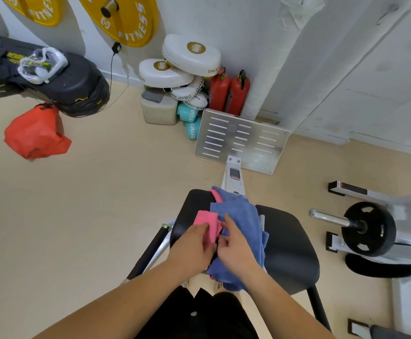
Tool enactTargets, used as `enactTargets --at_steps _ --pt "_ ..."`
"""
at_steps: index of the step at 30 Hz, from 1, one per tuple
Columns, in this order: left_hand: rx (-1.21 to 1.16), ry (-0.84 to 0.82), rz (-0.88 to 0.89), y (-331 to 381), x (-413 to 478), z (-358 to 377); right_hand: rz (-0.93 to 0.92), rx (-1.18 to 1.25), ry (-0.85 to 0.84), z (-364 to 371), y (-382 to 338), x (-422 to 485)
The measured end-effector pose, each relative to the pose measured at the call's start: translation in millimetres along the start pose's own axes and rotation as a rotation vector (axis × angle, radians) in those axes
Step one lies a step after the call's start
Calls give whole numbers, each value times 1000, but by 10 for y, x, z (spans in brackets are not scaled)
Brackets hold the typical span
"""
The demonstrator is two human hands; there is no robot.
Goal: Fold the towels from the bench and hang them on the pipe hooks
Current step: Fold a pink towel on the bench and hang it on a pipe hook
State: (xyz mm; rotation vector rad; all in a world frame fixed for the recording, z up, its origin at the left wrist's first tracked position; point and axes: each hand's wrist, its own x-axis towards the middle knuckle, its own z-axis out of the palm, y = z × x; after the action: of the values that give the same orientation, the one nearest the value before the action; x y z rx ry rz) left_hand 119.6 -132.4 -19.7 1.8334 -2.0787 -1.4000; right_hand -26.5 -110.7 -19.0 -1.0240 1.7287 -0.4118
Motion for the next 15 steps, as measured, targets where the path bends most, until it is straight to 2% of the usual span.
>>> enactTargets --at_steps 3,6,10,12,15 --pt "103 -23 -12 -38 46 66 -7 -1 -20 -48 -47 -18" --pt "190 92 -94 -99 83 2 -89 -101 -75 -88 -93 -33" --pt "89 147 -202 -88 179 56 -91 -194 -183 -89 -89 -6" --pt "115 125 -185 -32 181 128 -83 -199 -182 -85 -97 -2" --pt "299 167 -147 -10 174 186 -5 -180 -141 -107 -121 109"
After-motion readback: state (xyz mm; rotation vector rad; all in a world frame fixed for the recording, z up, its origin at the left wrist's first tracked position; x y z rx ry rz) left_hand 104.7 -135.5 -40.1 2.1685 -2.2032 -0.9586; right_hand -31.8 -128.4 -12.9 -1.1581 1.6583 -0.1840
